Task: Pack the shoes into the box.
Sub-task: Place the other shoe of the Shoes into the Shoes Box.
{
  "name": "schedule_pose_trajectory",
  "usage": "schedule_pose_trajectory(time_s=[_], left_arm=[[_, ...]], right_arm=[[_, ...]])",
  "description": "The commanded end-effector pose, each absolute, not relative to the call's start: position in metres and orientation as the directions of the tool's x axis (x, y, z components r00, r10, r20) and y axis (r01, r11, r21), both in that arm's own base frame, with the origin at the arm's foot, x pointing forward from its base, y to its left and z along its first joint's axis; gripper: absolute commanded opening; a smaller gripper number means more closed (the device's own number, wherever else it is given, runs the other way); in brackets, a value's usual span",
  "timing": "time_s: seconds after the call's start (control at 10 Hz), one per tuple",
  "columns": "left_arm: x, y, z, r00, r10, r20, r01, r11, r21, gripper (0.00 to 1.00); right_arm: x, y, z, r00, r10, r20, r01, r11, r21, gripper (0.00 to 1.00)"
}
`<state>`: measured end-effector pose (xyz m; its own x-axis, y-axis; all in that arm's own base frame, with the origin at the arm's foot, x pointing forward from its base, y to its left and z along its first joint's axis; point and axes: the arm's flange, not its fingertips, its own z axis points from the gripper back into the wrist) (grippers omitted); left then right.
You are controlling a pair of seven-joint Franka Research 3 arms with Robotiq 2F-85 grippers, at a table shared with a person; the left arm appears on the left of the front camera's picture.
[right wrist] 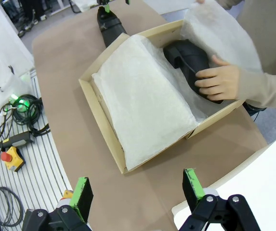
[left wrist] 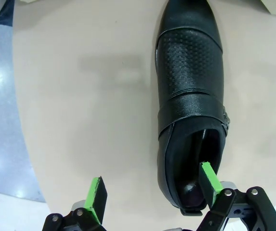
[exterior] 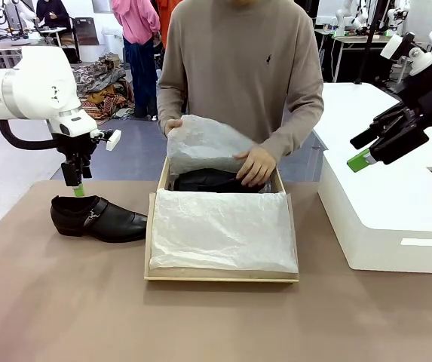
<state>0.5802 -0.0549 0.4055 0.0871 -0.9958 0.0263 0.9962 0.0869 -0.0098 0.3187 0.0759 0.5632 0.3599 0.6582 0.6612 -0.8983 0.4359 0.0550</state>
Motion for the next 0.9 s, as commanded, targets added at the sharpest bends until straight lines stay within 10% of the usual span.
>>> schedule_pose_trajectory(time_s=[0.0, 0.8], left_arm=[[0.58, -0.054, 0.406, 0.092, -0.995, 0.026, 0.996, 0.092, -0.01, 1.0], [0.587, -0.05, 0.376, 0.04, -0.999, 0.025, 0.997, 0.038, -0.067, 1.0]], right_arm=[[0.32, 0.077, 0.564, 0.346, 0.646, 0.68, -0.906, 0.42, 0.061, 1.0], [0.32, 0.077, 0.564, 0.346, 0.646, 0.68, -0.906, 0.42, 0.061, 1.0]])
